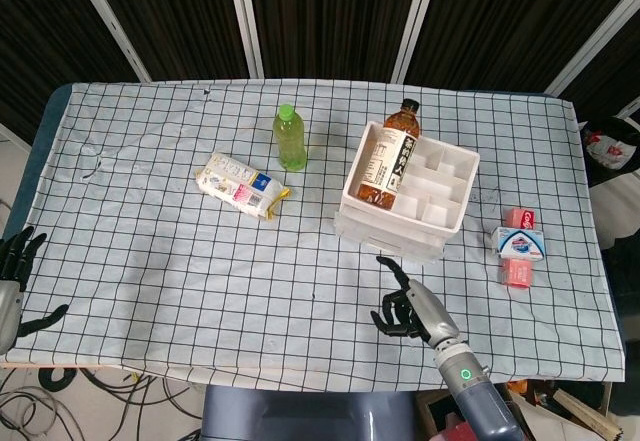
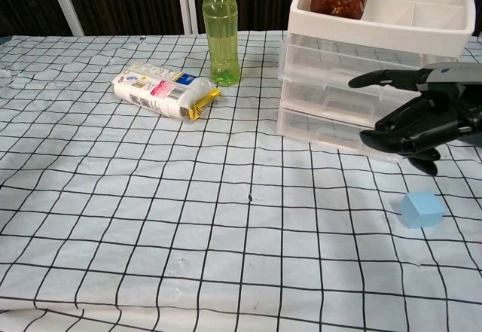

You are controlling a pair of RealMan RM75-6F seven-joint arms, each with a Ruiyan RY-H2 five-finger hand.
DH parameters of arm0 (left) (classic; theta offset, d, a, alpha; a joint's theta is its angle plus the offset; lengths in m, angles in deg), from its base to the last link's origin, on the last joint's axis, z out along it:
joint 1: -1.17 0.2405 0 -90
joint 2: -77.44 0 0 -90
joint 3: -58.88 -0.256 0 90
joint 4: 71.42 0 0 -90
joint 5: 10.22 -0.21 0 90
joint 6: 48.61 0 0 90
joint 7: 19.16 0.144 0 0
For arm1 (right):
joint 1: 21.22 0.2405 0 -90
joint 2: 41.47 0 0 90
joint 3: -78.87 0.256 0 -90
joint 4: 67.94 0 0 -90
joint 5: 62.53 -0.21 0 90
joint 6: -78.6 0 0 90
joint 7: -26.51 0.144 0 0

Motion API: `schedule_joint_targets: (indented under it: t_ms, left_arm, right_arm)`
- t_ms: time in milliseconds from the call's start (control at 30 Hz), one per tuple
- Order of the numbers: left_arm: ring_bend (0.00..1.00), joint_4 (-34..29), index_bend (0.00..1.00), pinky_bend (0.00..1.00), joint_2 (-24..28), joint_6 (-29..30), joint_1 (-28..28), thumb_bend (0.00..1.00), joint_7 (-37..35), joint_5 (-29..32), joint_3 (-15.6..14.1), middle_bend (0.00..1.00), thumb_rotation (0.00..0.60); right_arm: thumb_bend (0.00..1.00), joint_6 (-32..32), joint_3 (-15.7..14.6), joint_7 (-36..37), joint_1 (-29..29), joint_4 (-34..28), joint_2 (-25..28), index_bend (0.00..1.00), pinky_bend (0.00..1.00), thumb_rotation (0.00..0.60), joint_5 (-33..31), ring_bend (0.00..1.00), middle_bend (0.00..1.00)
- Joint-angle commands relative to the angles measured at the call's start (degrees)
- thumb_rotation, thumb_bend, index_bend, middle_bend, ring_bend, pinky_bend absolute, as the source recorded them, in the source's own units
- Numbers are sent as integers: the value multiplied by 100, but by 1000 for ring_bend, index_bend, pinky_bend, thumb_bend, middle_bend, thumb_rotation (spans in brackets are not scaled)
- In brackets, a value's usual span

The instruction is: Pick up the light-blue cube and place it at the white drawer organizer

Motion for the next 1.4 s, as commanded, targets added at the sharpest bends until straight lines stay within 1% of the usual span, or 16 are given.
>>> schedule_joint_targets:
  t_ms: [33,333,467,600,833,1000,1167,1400]
  left_arm:
    - [0,11,0,0,0,7,-1,19,-7,-3,6,0,600]
    - [0,9,0,0,5,-12,-7,19,0,10,5,0,600]
    - [0,0,0,0,5,-28,-10,19,25,20,2,0,600]
    - [0,-8,0,0,9,-34,-10,20,28,26,1,0,600]
    - [0,-13,0,0,6,-50,-11,20,58,22,-15,0,600]
    - [0,-18,0,0,6,-35,-5,20,60,1,-26,0,600]
    - [0,-22,0,0,16,-25,-1,20,41,-3,-24,0,600]
    - [0,-25,0,0,17,-32,-3,20,37,1,-25,0,600]
  right_arm:
    - [356,233,-92,-337,18,31,103,91,749,600,194,822,749]
    - [355,613,193,-778,208,371,52,67,749,600,-161,822,749]
    - [355,655,270,-867,269,390,56,64,749,600,-384,822,749]
    - [355,664,301,-810,266,349,51,64,750,600,-420,822,749]
    - [356,674,208,-705,193,48,103,63,749,600,-115,822,749]
    - [355,735,177,-736,187,5,68,64,750,600,21,822,749]
    - [355,724,194,-866,264,137,38,63,749,600,-266,822,749]
    - [356,753,209,-936,326,313,-90,63,750,600,-399,821,749]
